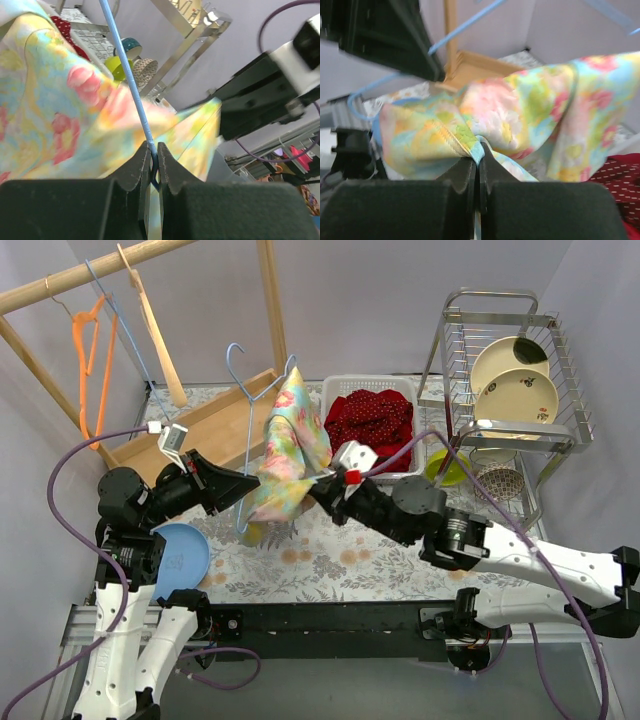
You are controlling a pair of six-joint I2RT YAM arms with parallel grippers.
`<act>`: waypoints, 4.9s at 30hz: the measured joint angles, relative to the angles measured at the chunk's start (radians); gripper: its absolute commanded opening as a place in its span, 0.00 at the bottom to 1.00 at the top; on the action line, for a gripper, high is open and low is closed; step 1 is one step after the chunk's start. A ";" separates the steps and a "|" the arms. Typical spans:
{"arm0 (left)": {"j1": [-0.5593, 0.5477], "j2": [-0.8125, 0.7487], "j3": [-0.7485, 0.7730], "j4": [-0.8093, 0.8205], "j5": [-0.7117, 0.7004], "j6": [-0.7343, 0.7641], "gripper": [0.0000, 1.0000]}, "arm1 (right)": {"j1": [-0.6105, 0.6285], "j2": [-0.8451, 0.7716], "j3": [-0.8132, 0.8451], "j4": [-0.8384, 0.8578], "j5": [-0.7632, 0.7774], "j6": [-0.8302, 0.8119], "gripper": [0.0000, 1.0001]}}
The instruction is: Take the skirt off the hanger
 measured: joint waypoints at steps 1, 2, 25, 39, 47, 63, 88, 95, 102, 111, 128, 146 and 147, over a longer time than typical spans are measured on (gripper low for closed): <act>0.000 -0.001 0.000 -0.016 -0.012 0.011 0.00 | 0.000 -0.008 0.025 -0.015 0.028 -0.005 0.01; 0.000 -0.001 0.000 -0.031 -0.023 0.023 0.00 | 0.000 -0.019 0.053 -0.024 0.071 -0.021 0.01; -0.003 -0.044 -0.042 -0.129 -0.258 0.188 0.00 | 0.000 0.074 0.605 0.199 0.513 -0.657 0.01; -0.003 -0.047 -0.079 -0.153 -0.406 0.251 0.00 | 0.000 0.300 0.887 0.375 0.534 -1.004 0.01; -0.003 -0.042 -0.093 -0.151 -0.449 0.255 0.00 | -0.075 0.396 1.006 0.481 0.521 -1.161 0.01; -0.003 -0.099 -0.224 -0.017 -0.437 0.255 0.00 | -0.478 0.624 0.986 0.193 0.383 -0.811 0.01; -0.003 -0.231 -0.329 0.101 -0.441 0.257 0.00 | -0.637 0.780 0.785 0.626 0.789 -1.306 0.01; -0.003 -0.241 -0.329 0.105 -0.441 0.256 0.00 | -0.637 0.763 0.801 0.742 0.806 -1.430 0.01; -0.003 -0.241 -0.329 0.105 -0.440 0.256 0.00 | -0.626 0.723 0.722 0.750 0.750 -1.384 0.01; -0.003 -0.243 -0.330 0.105 -0.440 0.256 0.00 | -0.602 0.811 0.704 0.307 0.622 -0.906 0.01; -0.011 -0.245 -0.330 0.105 -0.441 0.263 0.00 | -0.745 0.902 0.395 -0.124 0.101 -0.011 0.01; -0.013 -0.256 -0.342 0.103 -0.468 0.269 0.00 | -0.755 0.771 0.536 -0.418 0.039 0.116 0.69; -0.013 -0.256 -0.342 0.103 -0.468 0.268 0.00 | -0.755 0.760 0.561 -0.447 0.049 0.115 0.70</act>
